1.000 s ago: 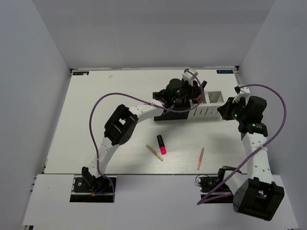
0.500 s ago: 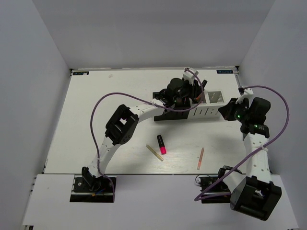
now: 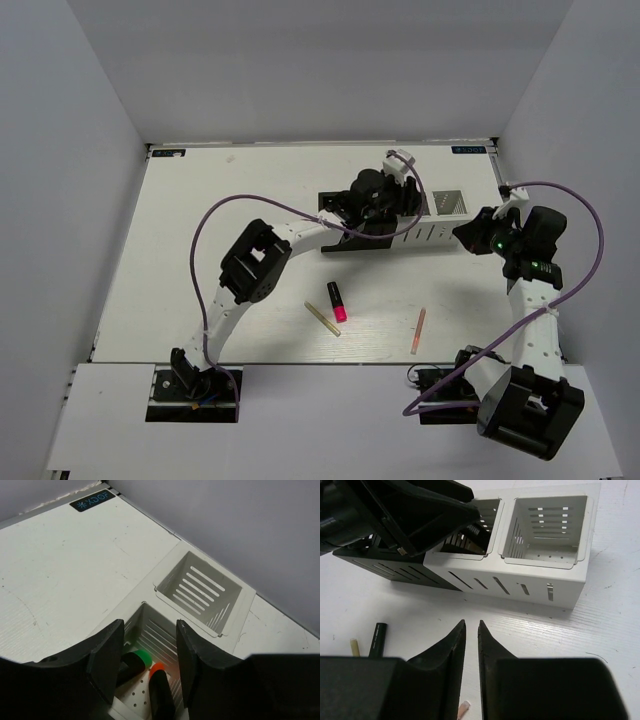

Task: Sort the stationery into containers
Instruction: Place the pen in the storage box, then pick up the pen from the center of the board.

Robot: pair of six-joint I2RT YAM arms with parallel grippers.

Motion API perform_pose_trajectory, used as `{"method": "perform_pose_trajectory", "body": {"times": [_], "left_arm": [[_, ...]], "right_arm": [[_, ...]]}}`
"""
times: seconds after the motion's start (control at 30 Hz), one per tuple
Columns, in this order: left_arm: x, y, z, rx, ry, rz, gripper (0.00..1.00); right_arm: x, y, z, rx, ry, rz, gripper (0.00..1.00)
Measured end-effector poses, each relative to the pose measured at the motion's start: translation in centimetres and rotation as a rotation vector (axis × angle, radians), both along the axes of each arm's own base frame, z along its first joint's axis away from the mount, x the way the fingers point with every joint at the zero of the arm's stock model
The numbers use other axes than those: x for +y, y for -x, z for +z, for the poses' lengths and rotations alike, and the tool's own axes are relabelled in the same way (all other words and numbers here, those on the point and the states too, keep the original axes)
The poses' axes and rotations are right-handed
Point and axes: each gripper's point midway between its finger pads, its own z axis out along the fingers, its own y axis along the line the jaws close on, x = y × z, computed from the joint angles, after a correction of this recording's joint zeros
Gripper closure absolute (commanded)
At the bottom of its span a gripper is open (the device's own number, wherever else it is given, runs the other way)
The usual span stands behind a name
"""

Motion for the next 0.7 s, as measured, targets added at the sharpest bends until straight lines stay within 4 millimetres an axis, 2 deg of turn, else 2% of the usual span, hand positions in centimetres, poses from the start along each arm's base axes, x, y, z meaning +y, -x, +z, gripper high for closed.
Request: {"method": "perform_pose_trajectory", "body": {"times": [0.07, 0.17, 0.27, 0.3, 0.33, 0.37, 0.43, 0.5, 0.53, 0.57, 0.6, 0.63, 0.67, 0.7], "left_arm": [[0.0, 0.2, -0.4, 0.003, -0.01, -0.001, 0.39], [-0.1, 0.5, -0.5, 0.003, -0.018, -0.005, 0.39], [-0.1, 0.7, 0.0, -0.007, -0.023, -0.009, 0.39], [-0.1, 0.8, 0.4, -0.013, -0.025, -0.011, 0.39], [-0.1, 0.9, 0.7, -0.019, -0.026, -0.013, 0.39], [-0.1, 1.1, 1.2, -0.028, -0.028, -0.015, 0.39], [0.1, 1.5, 2.6, -0.043, -0.025, -0.019, 0.43], [0.8, 2.5, 4.1, -0.056, -0.024, -0.025, 0.55], [1.4, 3.3, 4.9, -0.061, -0.027, -0.029, 0.61], [2.1, 4.2, 5.9, -0.066, -0.029, -0.034, 0.72], [2.9, 5.1, 6.9, -0.071, -0.031, -0.037, 0.77], [3.9, 6.3, 7.8, -0.069, -0.04, -0.042, 0.84], [4.9, 7.5, 8.8, -0.066, -0.049, -0.047, 0.94], [6.4, 8.9, 9.8, -0.058, -0.06, -0.046, 0.98]], "right_arm": [[0.1, 0.1, 0.1, -0.001, -0.005, 0.007, 0.79], [0.1, 0.1, 0.1, -0.003, -0.009, 0.011, 0.79], [0.2, 0.2, 0.2, -0.005, -0.02, 0.019, 0.56], [0.2, 0.2, 0.3, -0.006, -0.021, 0.022, 0.33], [0.4, 0.3, 0.3, -0.005, -0.031, 0.03, 0.18], [0.5, 0.4, 0.4, -0.011, -0.034, 0.043, 0.1], [0.9, 0.5, 0.7, -0.025, -0.046, 0.07, 0.1], [1.6, 0.8, 0.8, -0.032, -0.075, 0.109, 0.1], [2.0, 1.0, 0.8, -0.03, -0.095, 0.134, 0.29], [2.5, 1.2, 0.9, -0.032, -0.113, 0.164, 0.59], [2.9, 1.3, 1.0, -0.032, -0.136, 0.198, 0.86], [3.4, 1.5, 1.0, -0.023, -0.168, 0.232, 1.0], [4.0, 1.8, 0.9, 0.0, -0.206, 0.266, 1.0], [4.5, 2.0, 0.8, 0.03, -0.236, 0.308, 1.0]]}}
